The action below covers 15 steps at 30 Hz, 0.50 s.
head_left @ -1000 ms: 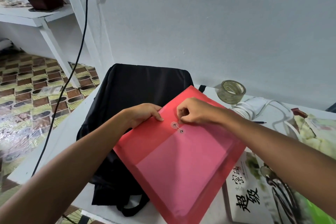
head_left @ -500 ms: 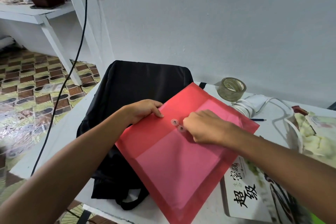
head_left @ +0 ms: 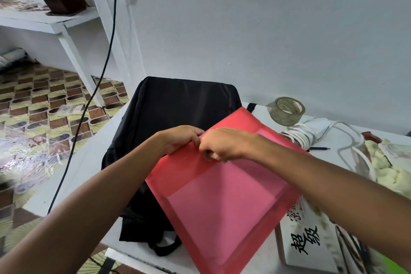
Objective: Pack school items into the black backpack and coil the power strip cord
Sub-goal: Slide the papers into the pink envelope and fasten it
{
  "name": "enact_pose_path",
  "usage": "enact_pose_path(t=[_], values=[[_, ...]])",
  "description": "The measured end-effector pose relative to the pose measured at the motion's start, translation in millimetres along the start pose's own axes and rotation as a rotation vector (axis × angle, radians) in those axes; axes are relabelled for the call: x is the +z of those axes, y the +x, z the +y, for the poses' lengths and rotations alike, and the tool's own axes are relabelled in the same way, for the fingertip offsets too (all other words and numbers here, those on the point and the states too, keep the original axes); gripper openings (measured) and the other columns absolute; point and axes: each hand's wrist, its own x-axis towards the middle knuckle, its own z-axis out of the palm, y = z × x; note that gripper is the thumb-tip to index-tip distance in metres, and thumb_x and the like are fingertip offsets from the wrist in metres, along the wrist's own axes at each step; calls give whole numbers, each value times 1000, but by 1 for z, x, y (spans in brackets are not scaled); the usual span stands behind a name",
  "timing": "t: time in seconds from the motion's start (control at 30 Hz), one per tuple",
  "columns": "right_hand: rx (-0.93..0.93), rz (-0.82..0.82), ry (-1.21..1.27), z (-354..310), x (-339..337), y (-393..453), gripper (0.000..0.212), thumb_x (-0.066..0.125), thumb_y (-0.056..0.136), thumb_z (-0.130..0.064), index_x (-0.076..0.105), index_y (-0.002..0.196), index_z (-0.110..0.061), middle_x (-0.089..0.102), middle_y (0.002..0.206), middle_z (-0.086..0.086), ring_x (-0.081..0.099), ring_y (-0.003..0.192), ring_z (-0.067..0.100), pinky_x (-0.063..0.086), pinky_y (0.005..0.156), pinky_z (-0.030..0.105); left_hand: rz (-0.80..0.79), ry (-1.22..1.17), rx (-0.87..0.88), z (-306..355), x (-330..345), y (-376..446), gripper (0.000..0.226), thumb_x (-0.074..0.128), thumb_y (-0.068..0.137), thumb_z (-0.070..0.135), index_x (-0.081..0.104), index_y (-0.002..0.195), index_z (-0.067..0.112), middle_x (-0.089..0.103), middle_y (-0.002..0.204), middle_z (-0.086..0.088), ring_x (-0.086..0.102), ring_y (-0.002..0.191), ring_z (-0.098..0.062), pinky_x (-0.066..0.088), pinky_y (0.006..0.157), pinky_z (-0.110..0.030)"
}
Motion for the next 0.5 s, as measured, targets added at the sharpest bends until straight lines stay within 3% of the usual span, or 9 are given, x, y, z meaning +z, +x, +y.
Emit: enact_pose_path(t=[0.07,0.23,0.37,0.43,0.5], values=[[-2,20,82,7,-2,3,22,55,73,-7,71,78,-21,68,80,-2,64,72,19,53,65,35,-18,11,-3,-1,-1,1,33,48,76,-14,68,92,6,71,80,-10,68,67,-19,56,62,-28],[42,53,209,18,4,14,16,63,73,-11,72,72,-24,69,75,-5,64,69,15,54,66,36,-46,28,-7,-3,0,3,35,50,77,-13,72,85,13,72,83,-9,68,70,-20,55,67,-29],[74,94,234,26,4,16,14,63,74,-7,73,76,-16,66,72,-5,62,67,16,52,62,32,-37,16,-6,-3,-1,3,28,55,78,-8,68,96,9,69,94,-12,65,81,-24,52,78,-35],[85,117,253,33,5,14,15,60,73,-4,69,69,-15,62,64,-8,60,62,16,50,59,34,-43,3,-16,-4,-2,4,29,56,80,-6,66,103,8,68,97,-13,64,84,-26,52,80,-38],[103,133,290,38,8,11,19,57,73,-3,69,67,-17,63,63,-6,59,58,11,50,57,34,-59,-20,-16,-3,-3,5,28,55,81,-7,67,99,12,69,95,-12,65,82,-26,53,78,-37]])
